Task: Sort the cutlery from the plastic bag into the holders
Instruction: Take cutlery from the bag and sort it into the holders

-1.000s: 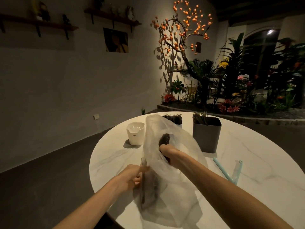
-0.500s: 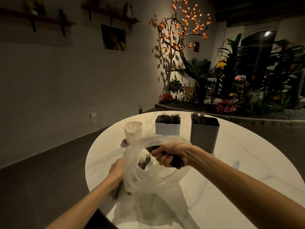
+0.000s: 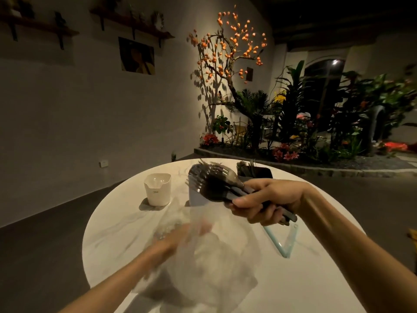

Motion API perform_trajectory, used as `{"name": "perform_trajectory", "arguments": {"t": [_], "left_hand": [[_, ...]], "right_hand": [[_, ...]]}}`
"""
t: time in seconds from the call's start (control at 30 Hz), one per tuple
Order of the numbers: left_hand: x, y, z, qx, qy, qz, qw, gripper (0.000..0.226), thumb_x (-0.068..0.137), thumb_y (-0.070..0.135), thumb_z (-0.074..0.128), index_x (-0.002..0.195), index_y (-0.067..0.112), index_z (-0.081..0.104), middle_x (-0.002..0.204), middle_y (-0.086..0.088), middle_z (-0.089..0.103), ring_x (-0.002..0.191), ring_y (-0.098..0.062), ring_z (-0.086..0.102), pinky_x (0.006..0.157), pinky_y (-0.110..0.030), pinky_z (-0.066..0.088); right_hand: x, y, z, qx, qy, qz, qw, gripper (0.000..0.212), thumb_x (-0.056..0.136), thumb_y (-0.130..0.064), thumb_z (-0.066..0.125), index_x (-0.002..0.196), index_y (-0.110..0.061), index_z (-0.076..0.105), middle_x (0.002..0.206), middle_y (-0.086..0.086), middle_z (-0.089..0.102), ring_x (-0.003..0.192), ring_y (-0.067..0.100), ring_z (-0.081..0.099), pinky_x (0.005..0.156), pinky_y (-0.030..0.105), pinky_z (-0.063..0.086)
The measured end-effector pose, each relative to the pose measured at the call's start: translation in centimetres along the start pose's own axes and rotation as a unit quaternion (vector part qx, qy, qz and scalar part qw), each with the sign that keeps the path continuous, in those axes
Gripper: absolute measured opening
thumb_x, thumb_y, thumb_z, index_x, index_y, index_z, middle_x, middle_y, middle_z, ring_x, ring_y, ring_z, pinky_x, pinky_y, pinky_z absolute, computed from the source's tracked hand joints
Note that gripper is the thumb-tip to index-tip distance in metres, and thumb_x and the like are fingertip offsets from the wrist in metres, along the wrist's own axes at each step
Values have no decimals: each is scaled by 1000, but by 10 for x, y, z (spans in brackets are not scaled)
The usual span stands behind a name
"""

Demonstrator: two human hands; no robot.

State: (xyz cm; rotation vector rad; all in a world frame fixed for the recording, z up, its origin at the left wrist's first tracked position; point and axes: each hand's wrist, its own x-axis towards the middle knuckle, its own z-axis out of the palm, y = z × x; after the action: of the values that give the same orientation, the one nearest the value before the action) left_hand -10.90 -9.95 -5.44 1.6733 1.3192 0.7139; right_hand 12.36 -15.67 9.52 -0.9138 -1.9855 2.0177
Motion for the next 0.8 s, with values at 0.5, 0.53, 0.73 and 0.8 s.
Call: {"name": "perform_trajectory", "arguments": {"t": [0.5, 0.53, 0.73, 0.8], "left_hand": [[44, 17, 43, -307, -126, 82, 940, 65, 78, 54, 73, 136, 28, 56, 129, -1, 68, 123, -21, 62, 106, -46, 48], [47, 18, 50, -288, -121, 82, 946, 63, 78, 49, 78, 133, 27, 57, 126, 1, 70, 121, -20, 64, 103, -43, 50], [64, 1, 75, -409, -77, 34, 909, 39, 86, 25, 71, 122, 12, 64, 114, -6, 75, 98, -18, 74, 82, -34, 59], [69, -3, 77, -427, -96, 18, 899, 34, 92, 27, 67, 120, 8, 68, 113, -13, 74, 70, -19, 72, 52, -25, 54]], "right_hand": [[108, 143, -11, 114, 448, -167, 871, 28, 100, -35, 57, 82, -14, 55, 59, -1, 45, 48, 9, 39, 45, 21, 33], [116, 152, -9, 81, 475, -151, 863, 23, 103, -31, 53, 93, -12, 58, 59, -2, 47, 48, 9, 41, 44, 20, 35], [132, 172, -16, 67, 500, -105, 857, 25, 103, -27, 52, 126, -31, 60, 109, -7, 70, 98, 9, 68, 75, 18, 57], [130, 171, -21, 99, 494, -118, 855, 19, 103, -23, 53, 116, -27, 66, 100, -2, 76, 94, 12, 72, 77, 20, 57]]}}
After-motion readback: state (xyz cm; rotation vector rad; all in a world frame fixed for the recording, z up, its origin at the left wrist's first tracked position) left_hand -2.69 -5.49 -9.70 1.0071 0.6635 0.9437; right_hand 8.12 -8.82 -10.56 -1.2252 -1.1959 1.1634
